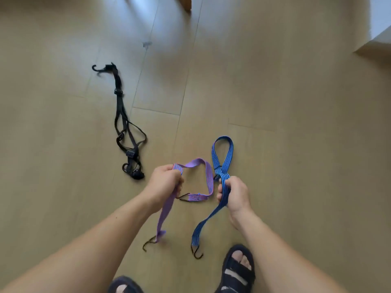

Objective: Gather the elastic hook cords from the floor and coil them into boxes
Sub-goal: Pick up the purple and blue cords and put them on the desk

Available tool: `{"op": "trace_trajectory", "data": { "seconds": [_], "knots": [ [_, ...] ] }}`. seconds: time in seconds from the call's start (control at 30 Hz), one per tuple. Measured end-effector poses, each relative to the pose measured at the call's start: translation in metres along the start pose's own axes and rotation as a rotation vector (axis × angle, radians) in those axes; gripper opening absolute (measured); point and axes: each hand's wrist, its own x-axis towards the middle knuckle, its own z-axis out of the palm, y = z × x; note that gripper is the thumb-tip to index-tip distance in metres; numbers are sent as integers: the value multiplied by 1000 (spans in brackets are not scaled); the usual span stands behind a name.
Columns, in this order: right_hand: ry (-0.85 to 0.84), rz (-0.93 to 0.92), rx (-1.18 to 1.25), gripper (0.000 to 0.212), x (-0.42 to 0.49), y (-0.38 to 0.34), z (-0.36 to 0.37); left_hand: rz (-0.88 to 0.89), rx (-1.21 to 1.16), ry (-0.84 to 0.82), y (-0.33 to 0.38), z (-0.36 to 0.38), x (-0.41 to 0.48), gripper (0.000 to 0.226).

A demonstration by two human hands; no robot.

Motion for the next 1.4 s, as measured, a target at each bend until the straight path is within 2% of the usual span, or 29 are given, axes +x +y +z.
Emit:
{"op": "trace_trajectory", "data": {
  "seconds": [0.07, 0.17, 0.33, 0.6, 0.73, 0.8, 0.9, 1.07, 1.13, 1.2, 1.3, 1.4],
  "knots": [
    [-33, -31, -15, 18, -41, -40, -8, 1, -7, -73, 41, -1, -42, 7],
    [-44, -104, -107, 18, -101, -96, -28, 68, 91, -131, 96, -3, -102, 16],
    [-63, -163, 12, 10, -201, -195, -79, 141, 119, -200, 193, -4, -204, 15],
    [-157, -318, 160, 26, -339, -334, -149, 294, 103, -260, 345, 8, -372, 11],
    [-160, -336, 235, 12, -398, -382, -176, 355, 127, -265, 401, 17, -443, 13],
    [-147, -338, 129, 17, -422, -401, -191, 381, 177, -285, 419, 24, -470, 9],
    [-146, -408, 74, 11, -455, -429, -215, 450, 248, -299, 437, 37, -504, 7],
    [-117, -482, 29, 13, -497, -449, -251, 483, 96, -328, 453, 62, -545, 9],
    [-95, -509, 98, 14, -510, -450, -260, 452, 99, -365, 456, 68, -556, 7],
    [-78, -544, 139, 14, -523, -454, -264, 460, 165, -426, 459, 74, -566, 5],
    [-77, -575, 47, 12, -542, -453, -261, 492, 263, -516, 462, 83, -580, 13],
    [-50, -650, -14, 15, -558, -451, -258, 600, 422, -539, 465, 85, -591, 19]
  ]
}}
